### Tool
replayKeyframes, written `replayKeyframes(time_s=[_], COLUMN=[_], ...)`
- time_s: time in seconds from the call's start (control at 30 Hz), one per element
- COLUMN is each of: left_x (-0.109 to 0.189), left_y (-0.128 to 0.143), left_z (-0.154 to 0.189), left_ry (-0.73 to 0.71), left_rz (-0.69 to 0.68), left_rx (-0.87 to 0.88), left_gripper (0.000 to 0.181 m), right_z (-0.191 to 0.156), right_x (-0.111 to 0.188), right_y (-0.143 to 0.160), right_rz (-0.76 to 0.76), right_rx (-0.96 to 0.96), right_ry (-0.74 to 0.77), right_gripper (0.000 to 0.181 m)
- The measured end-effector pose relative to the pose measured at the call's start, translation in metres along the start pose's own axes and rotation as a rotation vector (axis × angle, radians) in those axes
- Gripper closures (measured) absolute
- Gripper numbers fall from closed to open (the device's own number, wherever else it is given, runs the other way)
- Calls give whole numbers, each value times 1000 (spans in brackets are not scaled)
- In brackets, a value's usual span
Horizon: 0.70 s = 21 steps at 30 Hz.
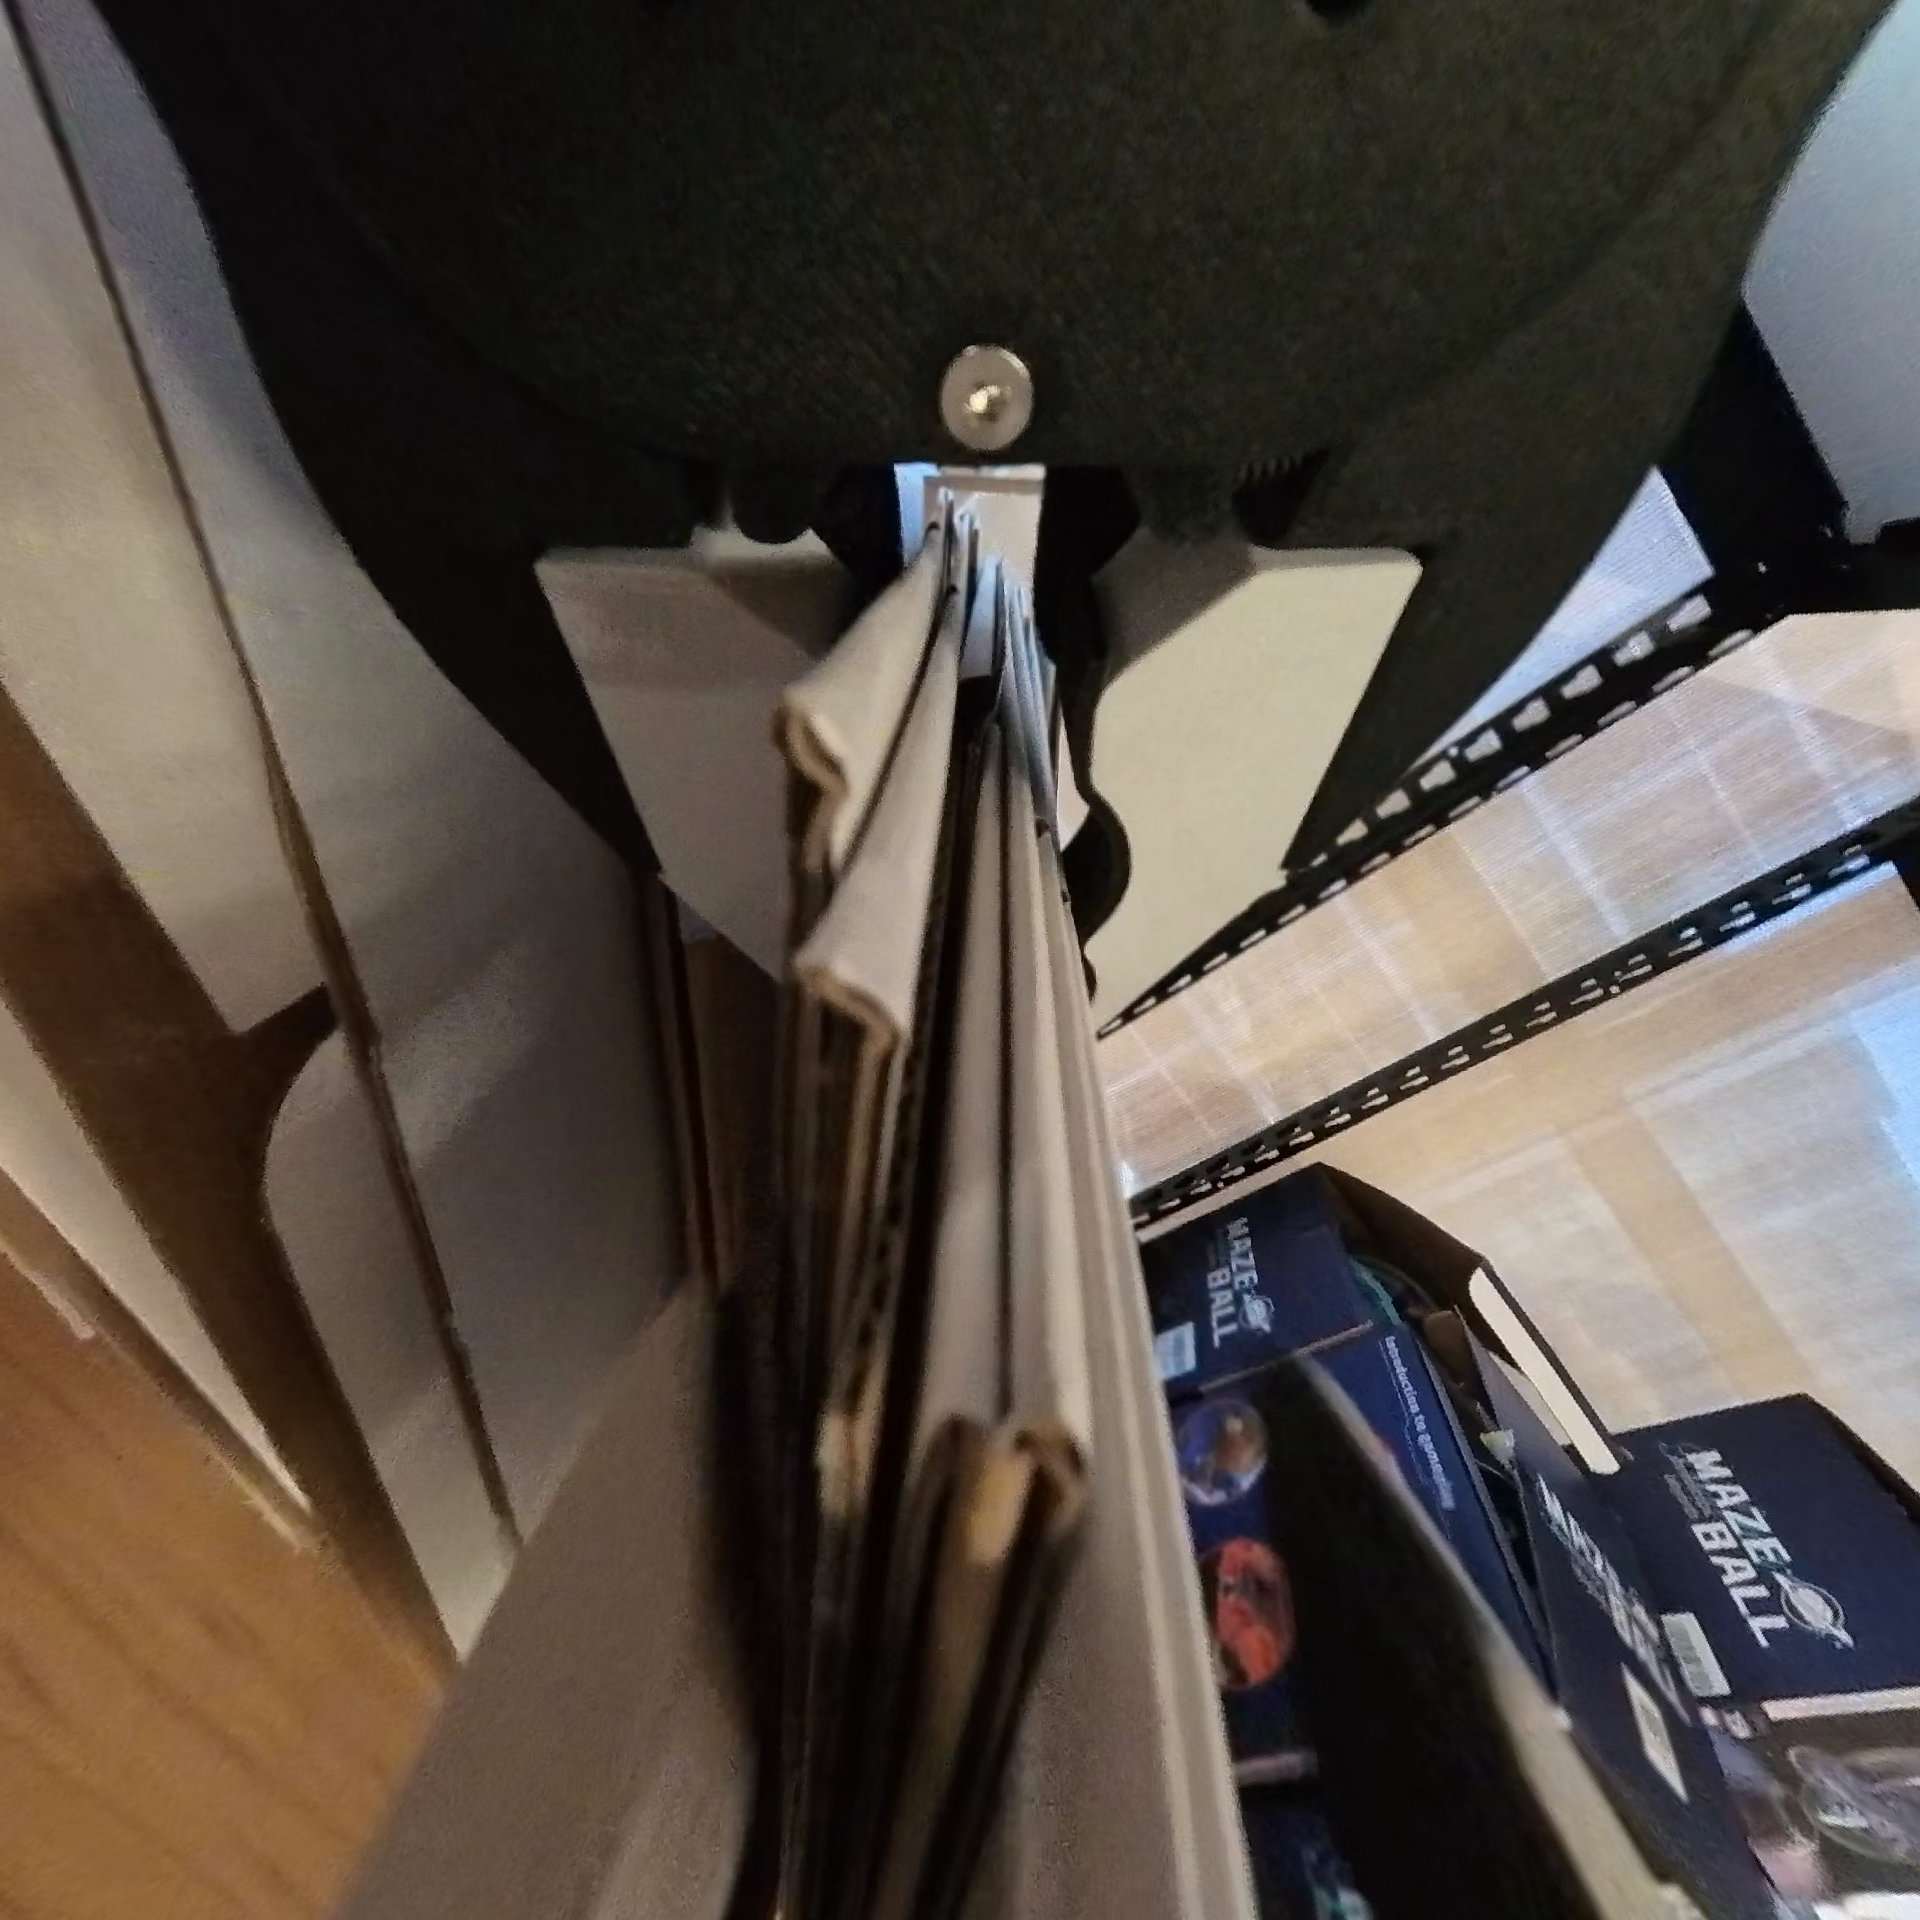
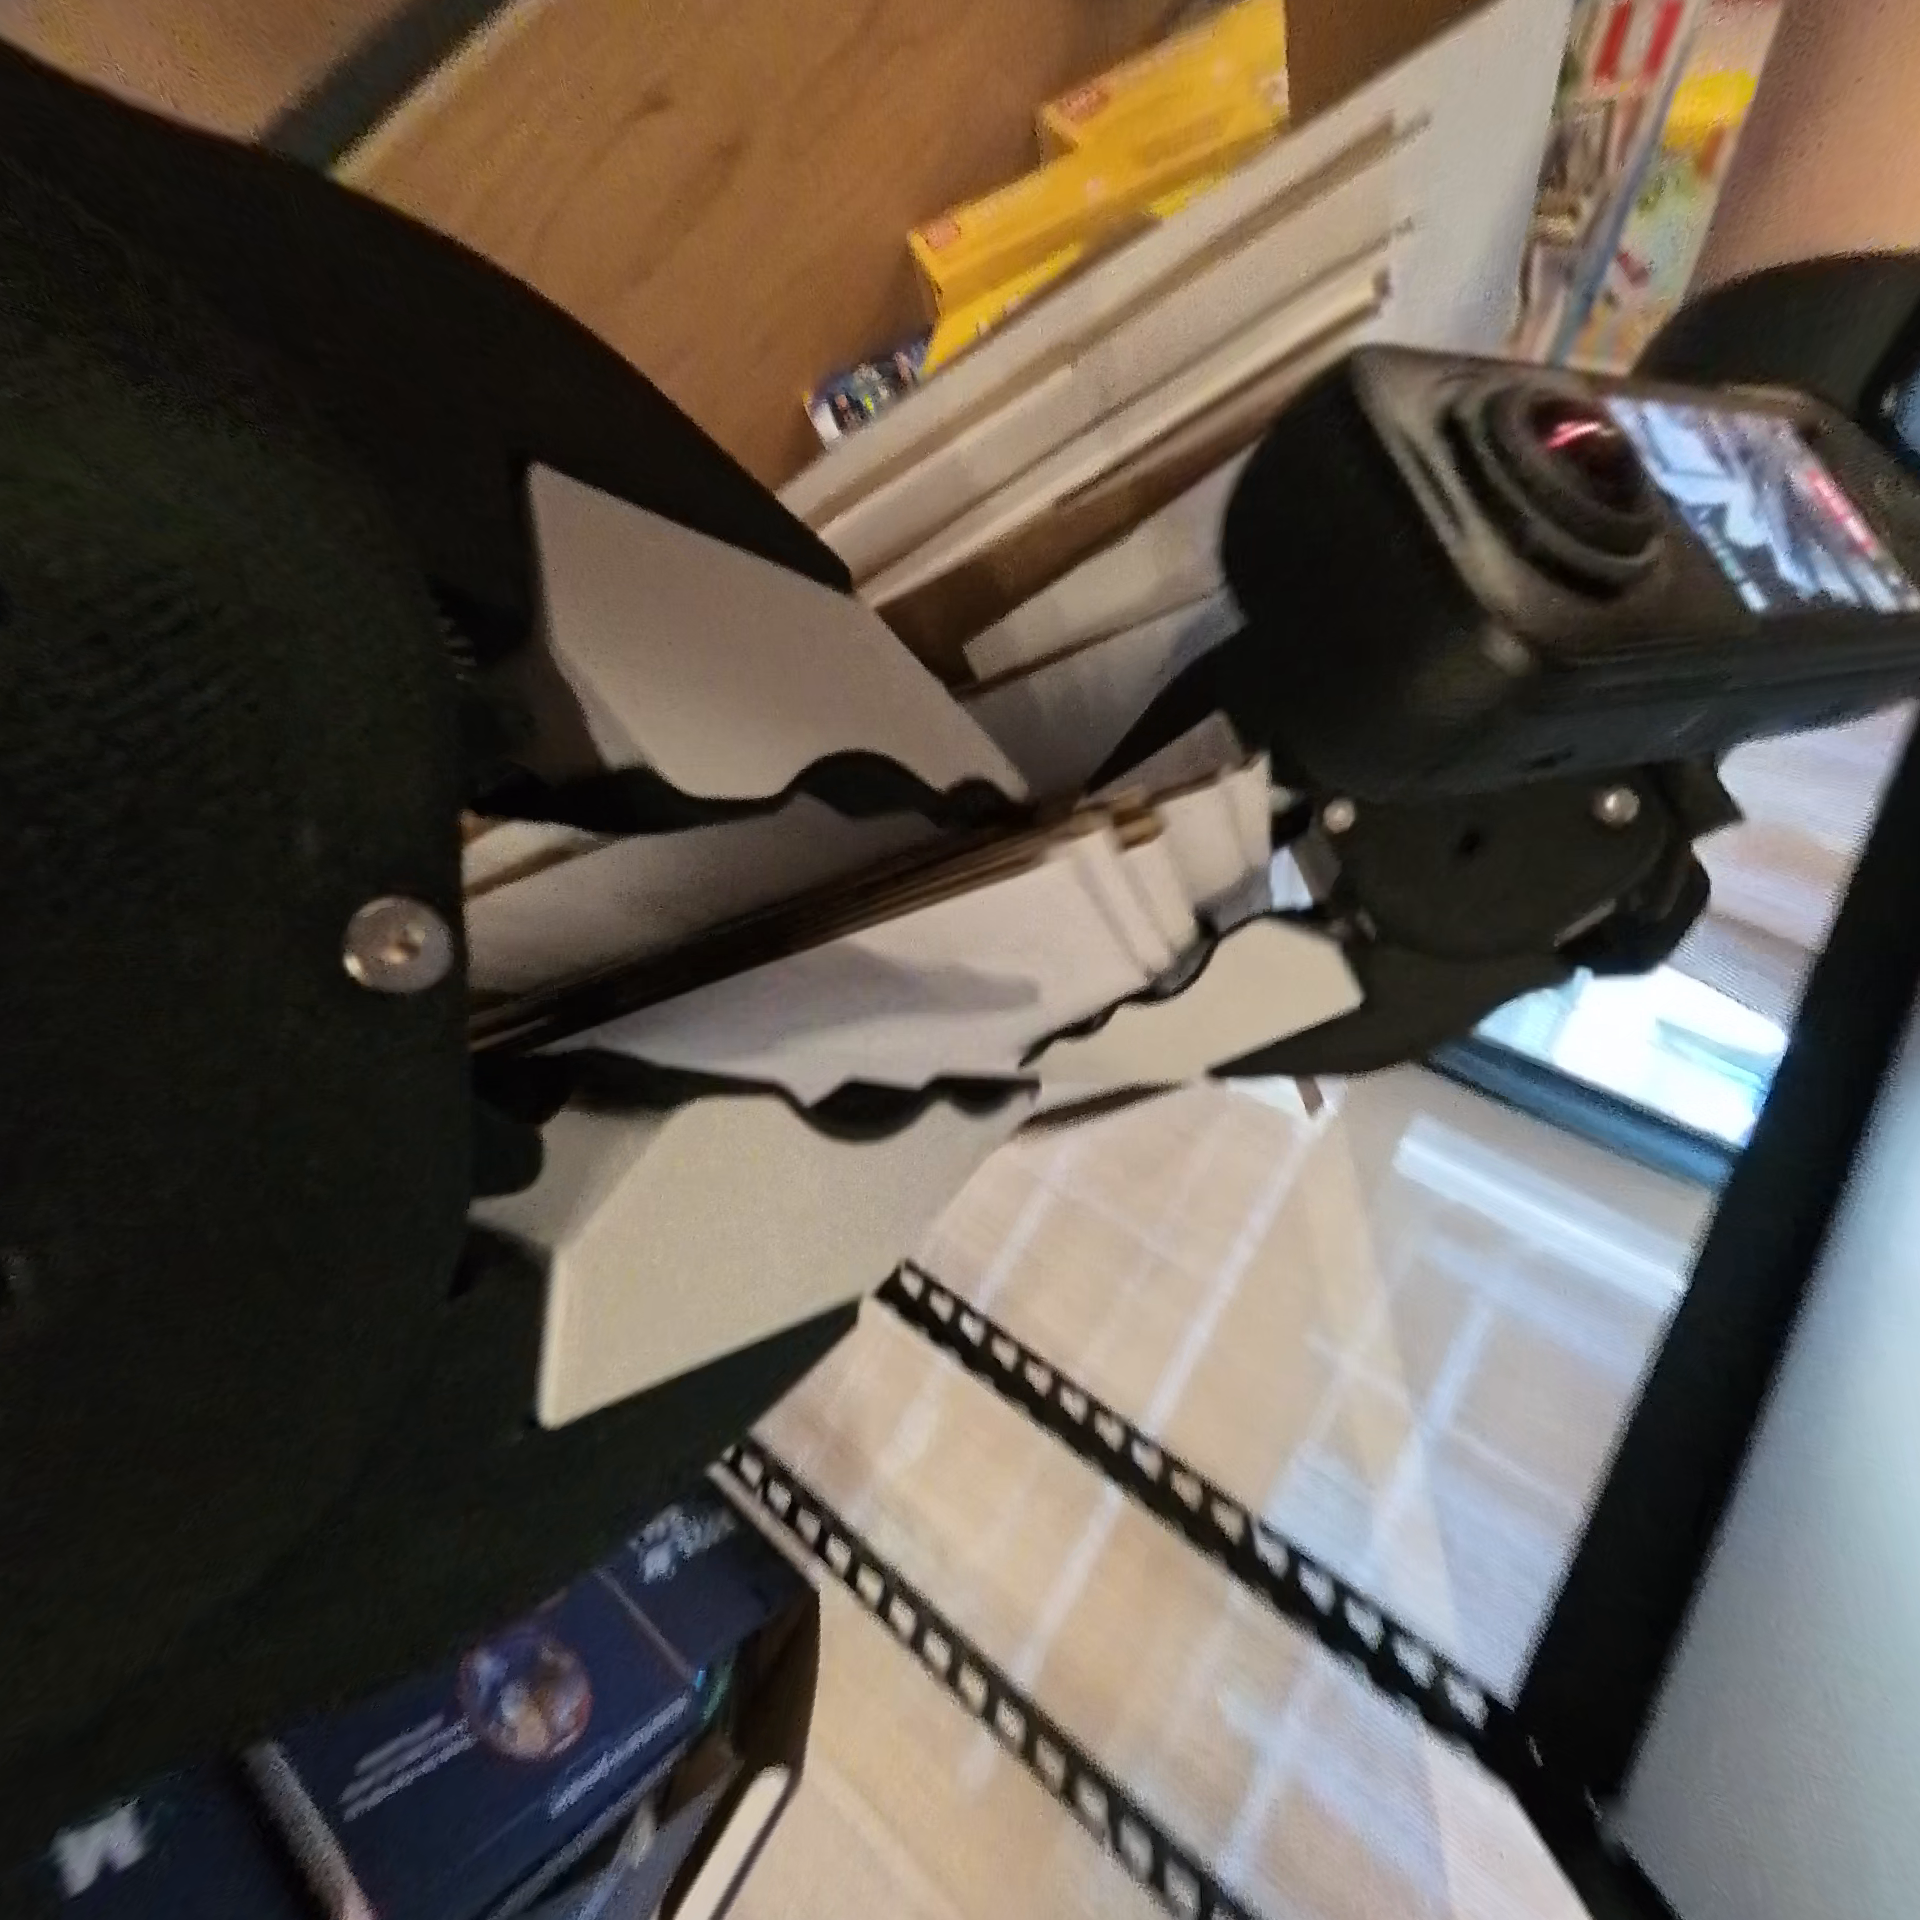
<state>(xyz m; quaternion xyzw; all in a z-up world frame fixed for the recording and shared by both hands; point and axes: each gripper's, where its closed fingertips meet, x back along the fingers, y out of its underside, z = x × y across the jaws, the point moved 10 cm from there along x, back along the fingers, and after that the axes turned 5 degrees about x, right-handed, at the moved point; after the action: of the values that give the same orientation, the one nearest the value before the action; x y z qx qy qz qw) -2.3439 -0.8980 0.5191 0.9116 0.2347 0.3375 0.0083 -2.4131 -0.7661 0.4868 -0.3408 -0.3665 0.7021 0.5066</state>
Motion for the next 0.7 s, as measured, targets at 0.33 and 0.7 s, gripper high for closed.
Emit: replayKeyframes(time_s=[0.33, 0.7], left_x=[44, 85], left_y=[42, 35], left_z=[-7, -30], left_ry=[-37, -17], left_rz=[-28, -70], left_rx=[188, 165], left_gripper=[149, 148], right_z=[6, 10], right_x=[-12, -23], right_y=[46, 30], right_rz=[-277, -354], right_rx=[211, 191], right_ry=[177, 147], right_gripper=[99, 145])
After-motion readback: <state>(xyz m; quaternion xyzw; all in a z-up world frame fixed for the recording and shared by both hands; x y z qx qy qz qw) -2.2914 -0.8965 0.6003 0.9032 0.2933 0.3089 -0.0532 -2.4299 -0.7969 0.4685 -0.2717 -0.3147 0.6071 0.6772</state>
